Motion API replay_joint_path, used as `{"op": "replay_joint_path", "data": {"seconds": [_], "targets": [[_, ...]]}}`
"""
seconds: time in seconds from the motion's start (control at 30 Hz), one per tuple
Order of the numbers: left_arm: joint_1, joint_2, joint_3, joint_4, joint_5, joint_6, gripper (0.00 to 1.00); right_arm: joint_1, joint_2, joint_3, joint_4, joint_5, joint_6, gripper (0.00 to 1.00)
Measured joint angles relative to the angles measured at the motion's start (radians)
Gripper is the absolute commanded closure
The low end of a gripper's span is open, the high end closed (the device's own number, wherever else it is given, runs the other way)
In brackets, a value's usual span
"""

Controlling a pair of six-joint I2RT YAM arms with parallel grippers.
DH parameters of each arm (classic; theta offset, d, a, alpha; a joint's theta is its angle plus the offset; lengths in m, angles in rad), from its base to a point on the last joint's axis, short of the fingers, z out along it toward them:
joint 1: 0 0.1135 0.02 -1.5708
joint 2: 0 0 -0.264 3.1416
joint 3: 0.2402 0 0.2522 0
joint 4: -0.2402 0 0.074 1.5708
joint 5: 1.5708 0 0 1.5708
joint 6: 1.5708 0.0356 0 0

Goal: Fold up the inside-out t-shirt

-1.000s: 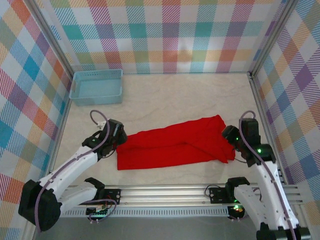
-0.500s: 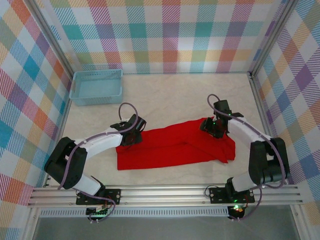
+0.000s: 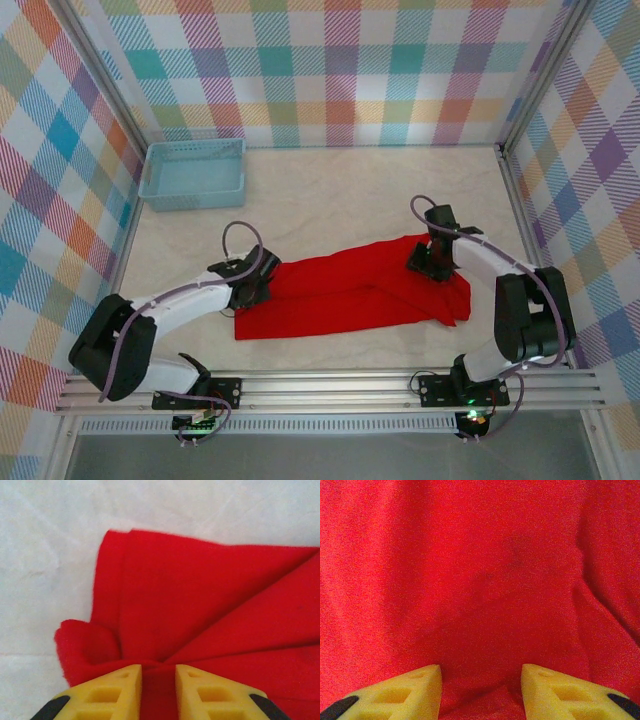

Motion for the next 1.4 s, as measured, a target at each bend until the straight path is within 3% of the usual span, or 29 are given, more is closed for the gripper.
{"op": "replay_joint_path", "data": {"seconds": [0.1,0.27,0.4,0.43,0.57,0.7,0.9,1.03,1.13,1.4], "targets": [[0.0,-0.049,-0.021,-0.048,-0.011,-0.026,0.75,-0.003,-0.033,-0.01,-0.026,0.034,-0.002,0.56],[0.017,-0.108,0.039,-0.11,-0.049,-0.025,0.52,-0.007,-0.056,0.05,-0.054,0.058,-0.021,0.53],[0.1,-0.023,0.17,-0.114,-0.058,-0.002,0.33,-0.006,-0.034,0.177,-0.061,0.076,-0.047,0.48],[0.133,0.013,0.193,-0.104,-0.055,0.005,0.32,-0.006,-0.014,0.213,-0.061,0.084,-0.054,0.48],[0.224,0.151,0.231,-0.085,-0.028,0.034,0.41,-0.006,0.072,0.287,-0.058,0.102,-0.064,0.47],[0.245,0.244,0.233,-0.068,0.035,0.059,0.55,-0.006,0.138,0.294,-0.064,0.119,-0.064,0.46],[0.245,0.269,0.232,-0.016,0.11,0.086,0.78,-0.011,0.243,0.331,-0.069,0.109,-0.064,0.46],[0.264,0.269,0.232,0.022,0.135,0.105,0.93,-0.026,0.332,0.37,-0.065,0.101,-0.061,0.53],[0.296,0.269,0.232,0.041,0.147,0.115,0.97,-0.051,0.375,0.388,-0.066,0.106,-0.057,0.61],[0.38,0.192,0.209,0.072,0.151,0.106,1.0,-0.112,0.428,0.455,-0.069,0.137,-0.058,0.65]]}}
